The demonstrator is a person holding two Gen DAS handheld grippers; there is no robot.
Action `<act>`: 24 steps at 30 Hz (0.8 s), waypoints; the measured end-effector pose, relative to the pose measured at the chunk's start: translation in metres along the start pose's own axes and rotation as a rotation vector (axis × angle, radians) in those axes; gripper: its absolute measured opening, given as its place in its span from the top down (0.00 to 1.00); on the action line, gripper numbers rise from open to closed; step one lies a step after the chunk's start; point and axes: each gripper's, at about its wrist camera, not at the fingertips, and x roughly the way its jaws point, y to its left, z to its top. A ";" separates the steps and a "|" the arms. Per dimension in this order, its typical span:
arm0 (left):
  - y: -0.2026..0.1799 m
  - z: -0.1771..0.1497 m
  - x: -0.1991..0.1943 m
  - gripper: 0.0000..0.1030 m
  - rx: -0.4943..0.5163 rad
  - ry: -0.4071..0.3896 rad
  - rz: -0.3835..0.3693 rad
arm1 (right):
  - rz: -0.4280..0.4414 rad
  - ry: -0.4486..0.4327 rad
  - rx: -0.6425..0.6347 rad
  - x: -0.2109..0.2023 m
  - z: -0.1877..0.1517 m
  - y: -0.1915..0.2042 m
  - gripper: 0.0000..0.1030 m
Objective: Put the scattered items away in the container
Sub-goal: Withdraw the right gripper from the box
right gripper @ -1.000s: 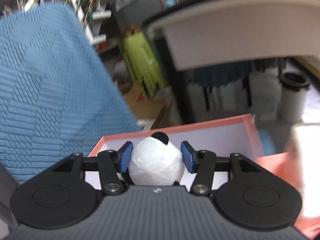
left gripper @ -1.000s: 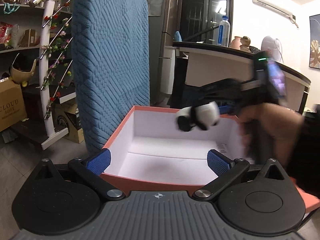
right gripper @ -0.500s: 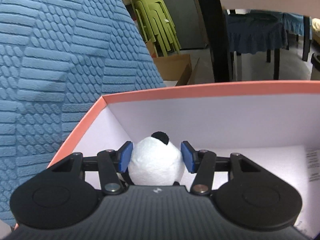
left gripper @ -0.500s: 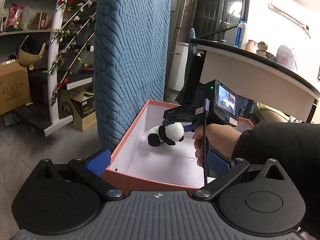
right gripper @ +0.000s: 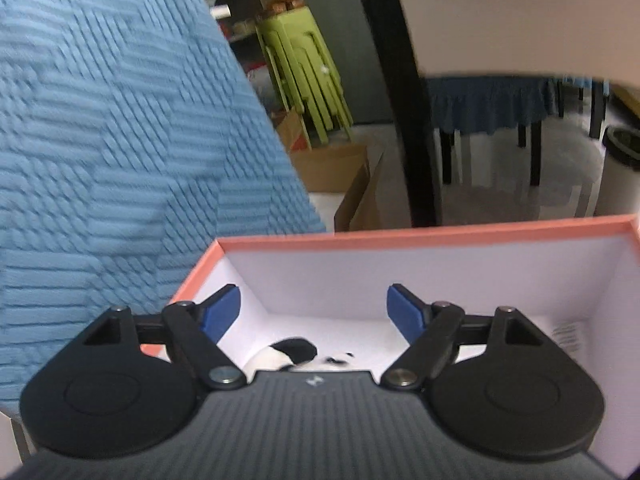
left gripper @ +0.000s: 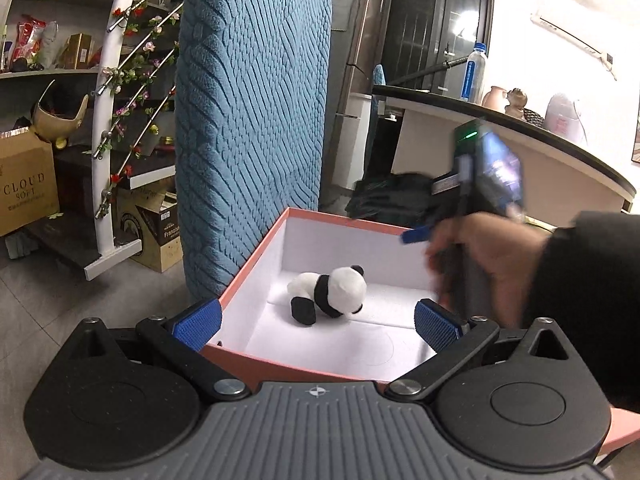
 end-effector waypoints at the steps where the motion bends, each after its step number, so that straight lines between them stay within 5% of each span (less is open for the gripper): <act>1: -0.001 0.000 0.000 0.00 0.001 -0.003 0.001 | -0.001 -0.016 -0.007 -0.011 0.002 -0.001 0.21; 10: -0.028 -0.006 -0.004 0.00 0.068 -0.049 -0.014 | -0.037 -0.137 -0.045 -0.121 -0.006 -0.031 0.21; 24: -0.089 -0.022 -0.008 0.00 0.141 -0.095 -0.098 | -0.102 -0.377 -0.102 -0.290 -0.090 -0.097 0.21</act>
